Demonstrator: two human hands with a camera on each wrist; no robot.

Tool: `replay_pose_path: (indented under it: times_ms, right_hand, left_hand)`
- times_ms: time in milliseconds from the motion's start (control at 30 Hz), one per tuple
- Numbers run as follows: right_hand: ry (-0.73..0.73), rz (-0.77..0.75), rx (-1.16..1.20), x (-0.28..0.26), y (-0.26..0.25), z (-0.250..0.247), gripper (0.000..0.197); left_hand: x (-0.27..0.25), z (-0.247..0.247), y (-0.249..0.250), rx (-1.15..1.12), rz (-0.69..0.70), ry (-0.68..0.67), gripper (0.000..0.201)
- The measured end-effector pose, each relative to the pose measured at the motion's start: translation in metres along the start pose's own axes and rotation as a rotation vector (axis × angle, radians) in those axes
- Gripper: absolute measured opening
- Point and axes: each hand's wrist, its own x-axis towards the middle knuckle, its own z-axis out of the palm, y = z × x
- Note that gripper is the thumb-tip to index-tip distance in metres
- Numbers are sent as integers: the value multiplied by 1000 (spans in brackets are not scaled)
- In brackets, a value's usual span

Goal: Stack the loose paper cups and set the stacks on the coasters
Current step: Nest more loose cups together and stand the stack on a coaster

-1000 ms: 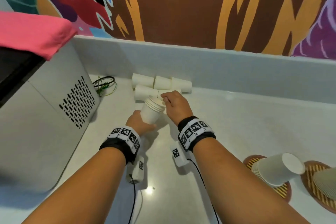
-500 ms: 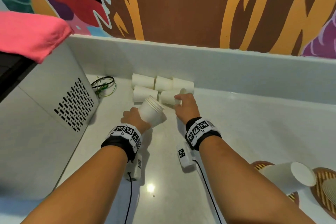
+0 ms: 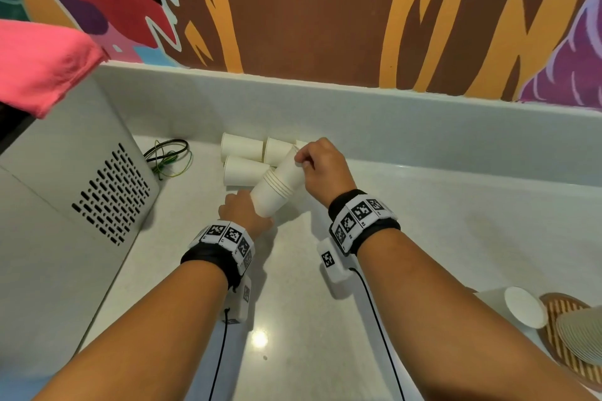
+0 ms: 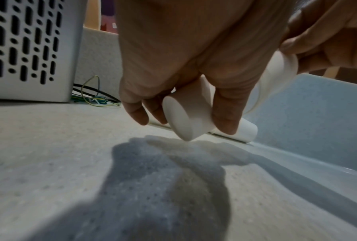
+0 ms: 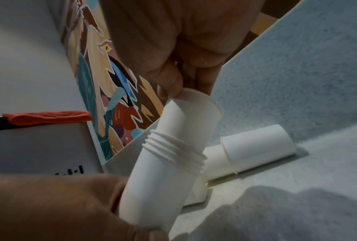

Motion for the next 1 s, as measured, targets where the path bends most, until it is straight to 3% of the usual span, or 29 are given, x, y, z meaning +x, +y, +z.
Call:
replay_pose_path:
  times_ms: [167,267,433,767,1000]
  right_hand:
    - [-180,-4,54,-4,-13,17,22]
    - [-133,74,63,0,-9,29,28]
    - [-139,163,-238,22,13,37,51]
    - [-225,106,-566,62,47,67,87]
    - [-229,175,-632,59,64,71,78]
  left_hand:
    - [-1,-4,-4,-42,34,42,64]
    - [-1,-8,-12,-85,-10,60,63]
    - [1,-16,-25,-142,-53,98,67]
    - [16,-19,-35,-204,-53,44,69]
    - [19,-15,-30,-180,-66,1,68]
